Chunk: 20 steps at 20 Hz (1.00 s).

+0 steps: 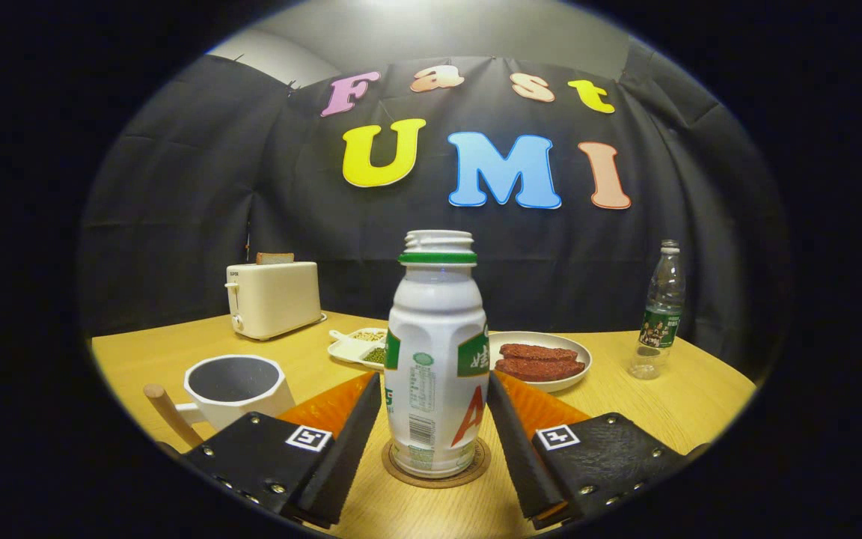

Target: Take the bottle from table, then pour the juice into the cup, finally place the bottle on the coaster

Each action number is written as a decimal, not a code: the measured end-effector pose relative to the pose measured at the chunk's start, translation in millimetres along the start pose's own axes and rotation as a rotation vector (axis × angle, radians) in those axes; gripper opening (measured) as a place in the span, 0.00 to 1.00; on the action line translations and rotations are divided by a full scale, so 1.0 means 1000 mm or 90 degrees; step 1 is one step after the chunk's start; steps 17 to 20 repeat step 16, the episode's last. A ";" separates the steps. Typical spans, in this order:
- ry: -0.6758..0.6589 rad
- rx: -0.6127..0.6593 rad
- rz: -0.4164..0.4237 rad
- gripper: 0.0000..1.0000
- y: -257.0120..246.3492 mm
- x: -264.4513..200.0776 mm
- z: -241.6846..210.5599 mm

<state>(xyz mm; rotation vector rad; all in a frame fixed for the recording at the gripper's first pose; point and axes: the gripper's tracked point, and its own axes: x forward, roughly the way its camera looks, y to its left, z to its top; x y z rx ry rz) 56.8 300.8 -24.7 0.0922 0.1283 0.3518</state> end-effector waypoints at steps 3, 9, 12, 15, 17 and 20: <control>0.006 -0.001 -0.010 0.95 -0.003 -0.003 0.000; -0.045 -0.006 -0.029 0.95 -0.005 -0.022 0.040; -0.094 -0.027 -0.029 0.95 0.004 -0.038 0.082; -0.145 -0.052 -0.024 0.95 0.015 -0.056 0.126; -0.163 -0.062 -0.019 0.95 0.019 -0.063 0.141; -0.163 -0.062 -0.019 0.95 0.019 -0.063 0.141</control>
